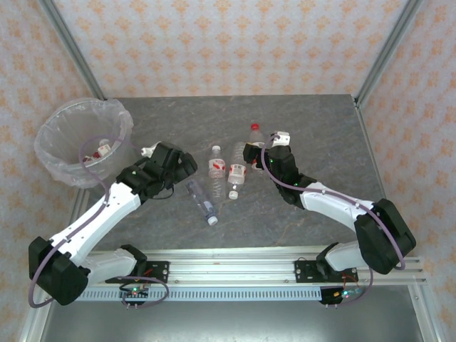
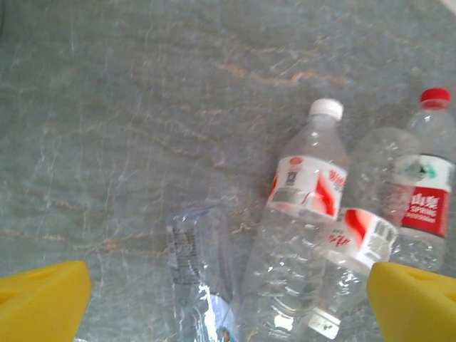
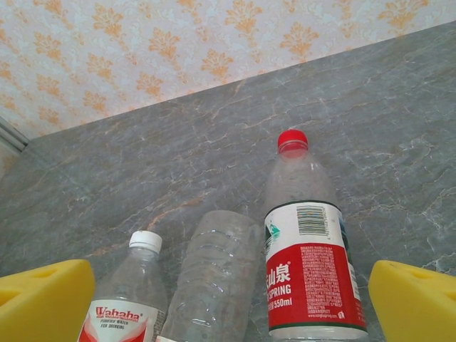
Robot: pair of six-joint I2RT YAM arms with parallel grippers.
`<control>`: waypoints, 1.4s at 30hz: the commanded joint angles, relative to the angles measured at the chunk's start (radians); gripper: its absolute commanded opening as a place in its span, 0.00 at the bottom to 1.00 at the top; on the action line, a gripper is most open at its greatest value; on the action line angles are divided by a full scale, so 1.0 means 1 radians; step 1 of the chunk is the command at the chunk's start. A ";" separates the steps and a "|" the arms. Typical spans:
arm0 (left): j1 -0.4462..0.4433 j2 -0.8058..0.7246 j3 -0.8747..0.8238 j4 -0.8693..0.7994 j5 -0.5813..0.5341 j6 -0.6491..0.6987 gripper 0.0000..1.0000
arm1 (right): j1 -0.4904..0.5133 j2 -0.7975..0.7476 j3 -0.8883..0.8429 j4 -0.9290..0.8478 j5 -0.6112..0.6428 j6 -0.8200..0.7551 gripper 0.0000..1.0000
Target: Put the plastic bottles in the bin
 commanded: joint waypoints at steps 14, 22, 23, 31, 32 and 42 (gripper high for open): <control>-0.092 0.180 -0.044 0.088 0.073 -0.064 1.00 | -0.002 0.033 0.047 -0.045 0.015 0.012 0.99; -0.095 0.261 -0.048 0.104 0.067 -0.093 0.99 | -0.002 0.035 0.047 -0.055 0.025 0.011 0.99; -0.096 0.269 -0.046 0.102 0.067 -0.098 0.99 | -0.002 0.033 0.046 -0.056 0.028 0.011 0.99; -0.104 0.323 -0.089 0.133 0.061 -0.143 0.88 | -0.002 0.027 0.036 -0.062 0.052 0.019 0.99; -0.104 0.334 -0.092 0.148 0.068 -0.146 0.86 | -0.002 0.028 0.036 -0.062 0.052 0.019 0.99; -0.112 0.451 -0.098 0.196 0.080 -0.133 0.76 | -0.002 0.003 0.021 -0.074 0.070 0.017 0.99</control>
